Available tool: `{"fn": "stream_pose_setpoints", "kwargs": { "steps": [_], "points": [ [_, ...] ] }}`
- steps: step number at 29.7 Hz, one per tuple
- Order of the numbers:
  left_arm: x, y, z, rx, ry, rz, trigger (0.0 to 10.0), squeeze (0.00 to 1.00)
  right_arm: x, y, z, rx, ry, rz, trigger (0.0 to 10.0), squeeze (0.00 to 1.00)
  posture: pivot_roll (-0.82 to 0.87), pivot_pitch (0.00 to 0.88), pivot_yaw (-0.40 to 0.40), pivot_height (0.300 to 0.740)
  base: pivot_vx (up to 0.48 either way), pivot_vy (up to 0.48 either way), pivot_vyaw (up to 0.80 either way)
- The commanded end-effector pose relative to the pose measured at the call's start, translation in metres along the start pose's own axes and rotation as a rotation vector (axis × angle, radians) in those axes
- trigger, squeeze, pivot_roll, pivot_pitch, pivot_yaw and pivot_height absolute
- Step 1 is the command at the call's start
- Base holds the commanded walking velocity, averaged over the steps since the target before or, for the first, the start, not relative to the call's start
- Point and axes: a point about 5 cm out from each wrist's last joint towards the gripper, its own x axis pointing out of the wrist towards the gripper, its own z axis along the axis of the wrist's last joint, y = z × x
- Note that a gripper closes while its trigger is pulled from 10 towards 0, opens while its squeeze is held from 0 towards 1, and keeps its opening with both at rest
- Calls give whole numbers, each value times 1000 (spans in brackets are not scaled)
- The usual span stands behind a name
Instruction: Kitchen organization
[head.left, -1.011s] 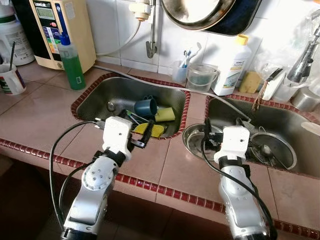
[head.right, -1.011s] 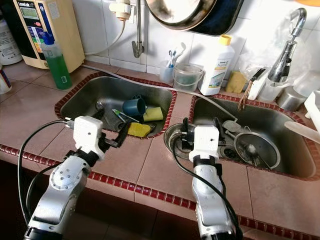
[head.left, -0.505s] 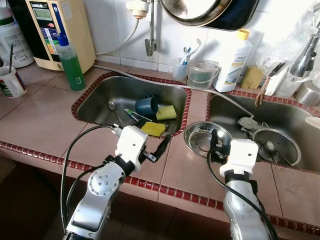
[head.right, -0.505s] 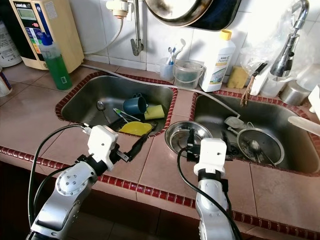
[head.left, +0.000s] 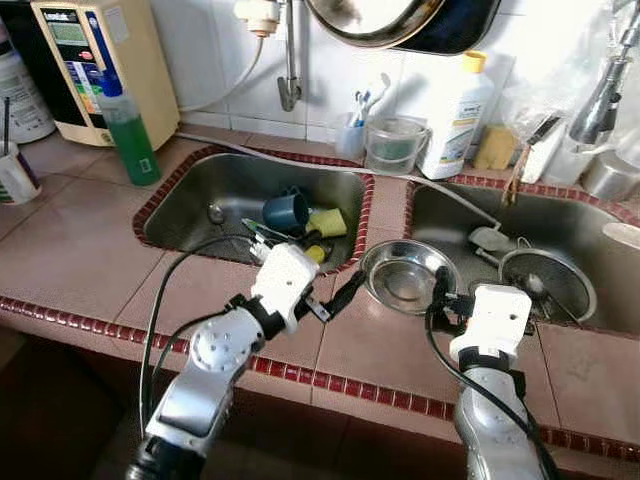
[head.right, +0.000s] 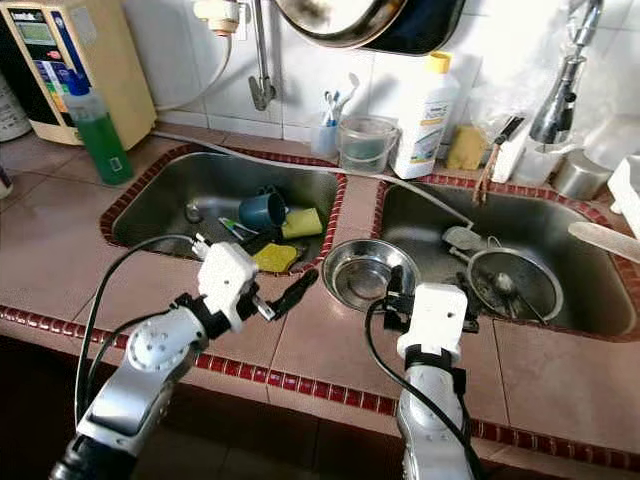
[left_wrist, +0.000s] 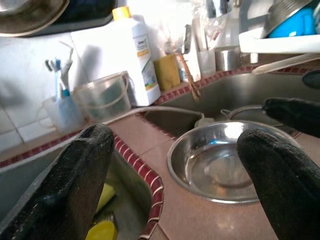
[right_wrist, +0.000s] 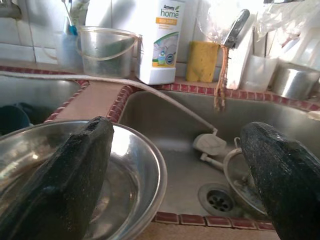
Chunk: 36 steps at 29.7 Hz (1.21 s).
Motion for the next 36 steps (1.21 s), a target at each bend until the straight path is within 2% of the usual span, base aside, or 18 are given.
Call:
{"fn": "stream_pose_setpoints", "kwargs": {
  "steps": [1, 7, 15, 25, 36],
  "points": [
    [2, 1, 1, 7, -2, -9, 10000, 0, 2, 0, 6, 33, -11, 2, 10000, 0, -273, 73, -7, 732, 0, 0, 0],
    [3, -3, 5, 4, -20, -35, 10000, 0, 4, -2, 7, 117, 20, -17, 10000, 0, -266, 85, -7, 732, 0, 0, 0],
    [-2, -8, 1, 1, -10, -64, 10000, 0, 6, -3, 7, 182, 44, -34, 10000, 0, -258, 93, -1, 732, 0, 0, 0],
    [-3, -9, 2, -3, -9, -75, 10000, 0, 9, 3, 7, 296, 92, -18, 10000, 0, -252, 99, 7, 732, 0, 0, 0],
    [-3, -10, 6, -8, -21, -69, 10000, 0, 12, 7, 4, 384, 220, -40, 10000, 0, -250, 105, -3, 732, 0, 0, 0]
  ]
}}
